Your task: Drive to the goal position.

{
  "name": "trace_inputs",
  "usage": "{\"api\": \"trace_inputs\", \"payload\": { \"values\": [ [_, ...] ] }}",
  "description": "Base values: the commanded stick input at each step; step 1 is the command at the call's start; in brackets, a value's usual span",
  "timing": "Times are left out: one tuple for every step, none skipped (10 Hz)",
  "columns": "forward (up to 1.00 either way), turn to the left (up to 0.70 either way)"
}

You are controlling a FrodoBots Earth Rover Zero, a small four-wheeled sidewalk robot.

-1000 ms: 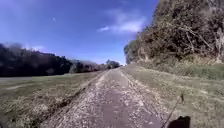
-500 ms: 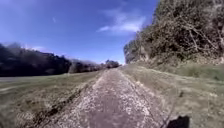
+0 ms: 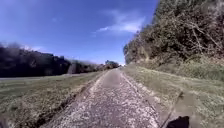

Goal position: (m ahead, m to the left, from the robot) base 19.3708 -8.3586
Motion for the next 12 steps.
{"api": "trace_inputs", "payload": {
  "values": [
    [0.5,0.0],
    [0.5,0.0],
    [0.5,0.0],
    [0.5,0.0],
    [0.5,0.0],
    [0.5,0.0],
    [0.5,0.0],
    [0.5,0.0],
    [0.5,0.0],
    [0.5,0.0],
    [0.5,0.0],
    [0.5,0.0]
  ]
}}
